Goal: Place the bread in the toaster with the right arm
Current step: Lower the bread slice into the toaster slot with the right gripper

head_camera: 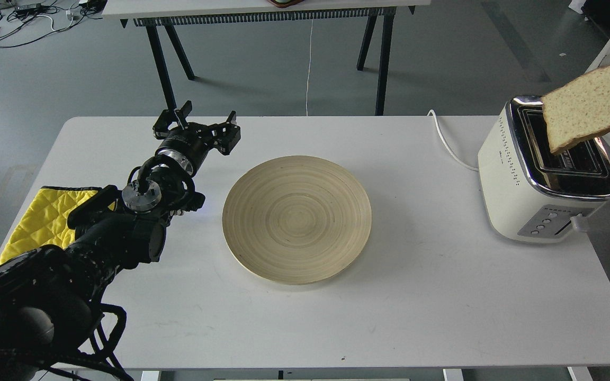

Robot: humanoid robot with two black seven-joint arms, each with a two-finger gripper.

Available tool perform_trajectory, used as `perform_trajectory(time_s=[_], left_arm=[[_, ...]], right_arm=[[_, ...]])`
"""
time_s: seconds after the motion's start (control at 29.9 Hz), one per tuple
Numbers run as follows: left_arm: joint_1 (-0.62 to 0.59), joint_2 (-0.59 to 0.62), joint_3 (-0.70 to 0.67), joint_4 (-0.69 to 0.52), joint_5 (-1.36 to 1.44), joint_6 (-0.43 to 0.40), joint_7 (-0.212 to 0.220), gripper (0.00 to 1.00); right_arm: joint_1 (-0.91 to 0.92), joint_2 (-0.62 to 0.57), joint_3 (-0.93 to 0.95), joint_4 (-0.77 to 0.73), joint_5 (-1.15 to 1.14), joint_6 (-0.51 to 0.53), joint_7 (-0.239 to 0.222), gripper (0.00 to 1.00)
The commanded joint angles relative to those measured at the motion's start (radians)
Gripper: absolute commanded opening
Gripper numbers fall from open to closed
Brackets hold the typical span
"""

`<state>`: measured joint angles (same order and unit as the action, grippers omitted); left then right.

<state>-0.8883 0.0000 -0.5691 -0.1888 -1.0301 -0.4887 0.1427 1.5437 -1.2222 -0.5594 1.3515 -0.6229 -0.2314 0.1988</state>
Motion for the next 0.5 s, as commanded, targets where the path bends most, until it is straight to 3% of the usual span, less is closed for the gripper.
perform_trajectory(time_s=[0.0, 0.47], left_arm=[[0.000, 0.000, 0.000, 0.000, -0.001, 0.000, 0.000, 1.00], [0.000, 0.000, 0.000, 0.000, -0.001, 0.000, 0.000, 1.00]], right_arm=[[-0.005, 0.006, 0.001, 0.000, 0.000, 0.000, -0.001, 0.01], [-0.013, 0.009, 0.000, 0.000, 0.000, 0.000, -0.009, 0.01]])
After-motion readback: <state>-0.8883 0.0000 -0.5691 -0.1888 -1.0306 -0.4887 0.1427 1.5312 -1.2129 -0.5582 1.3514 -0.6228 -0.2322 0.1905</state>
